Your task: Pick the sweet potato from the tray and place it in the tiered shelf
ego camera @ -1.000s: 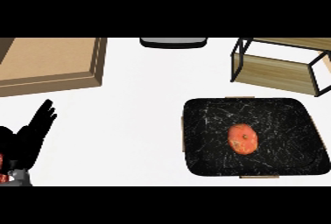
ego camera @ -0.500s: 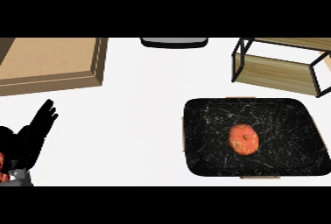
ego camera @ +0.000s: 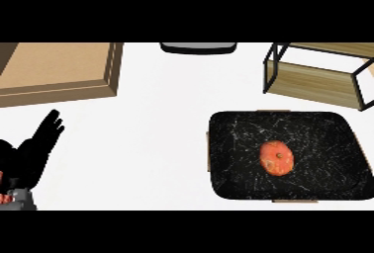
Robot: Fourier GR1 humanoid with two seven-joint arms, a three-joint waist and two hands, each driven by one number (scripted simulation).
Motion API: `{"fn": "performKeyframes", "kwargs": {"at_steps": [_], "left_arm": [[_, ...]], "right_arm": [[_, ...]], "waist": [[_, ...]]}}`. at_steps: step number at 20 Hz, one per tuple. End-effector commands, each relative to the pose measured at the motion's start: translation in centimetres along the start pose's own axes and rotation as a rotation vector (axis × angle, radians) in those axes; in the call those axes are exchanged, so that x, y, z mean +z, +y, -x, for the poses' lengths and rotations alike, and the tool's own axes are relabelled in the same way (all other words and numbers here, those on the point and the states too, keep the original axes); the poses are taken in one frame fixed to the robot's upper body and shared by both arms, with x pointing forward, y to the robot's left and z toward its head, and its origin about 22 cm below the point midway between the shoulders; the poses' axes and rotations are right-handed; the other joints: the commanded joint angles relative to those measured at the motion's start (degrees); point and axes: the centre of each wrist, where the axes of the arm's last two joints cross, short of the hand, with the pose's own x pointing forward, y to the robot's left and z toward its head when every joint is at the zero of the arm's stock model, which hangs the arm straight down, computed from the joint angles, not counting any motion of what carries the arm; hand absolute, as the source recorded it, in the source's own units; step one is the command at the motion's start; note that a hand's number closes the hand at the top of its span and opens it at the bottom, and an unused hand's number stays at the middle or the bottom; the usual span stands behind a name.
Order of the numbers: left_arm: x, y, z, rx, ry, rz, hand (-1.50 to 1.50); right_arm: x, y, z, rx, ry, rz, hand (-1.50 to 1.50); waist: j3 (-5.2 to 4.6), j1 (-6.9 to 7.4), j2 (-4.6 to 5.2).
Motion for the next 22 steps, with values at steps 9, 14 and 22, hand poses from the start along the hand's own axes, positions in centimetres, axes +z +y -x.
{"fn": "performKeyframes", "kwargs": {"at_steps": [9,14,22], "left_arm": [[-0.5,-0.3,0.2,-0.005,0.014,-0.012,0.0],[0.3,0.1,0.0,0.013,-0.007,0.007,0.0],[0.1,-0.1,1.0,-0.004,-0.007,-0.003,0.0]], "right_arm": [[-3.8,4.3,4.6,-0.077,0.182,0.015,-1.5],[-4.5,3.8,5.3,0.058,0.097,-0.034,-1.5],[-5.2,5.0,6.9,-0.201,0.08,0.006,-1.5]], "waist": [[-0.01,-0.21,0.06],[0.0,0.15,0.08],[0.02,-0.05,0.11]]}}
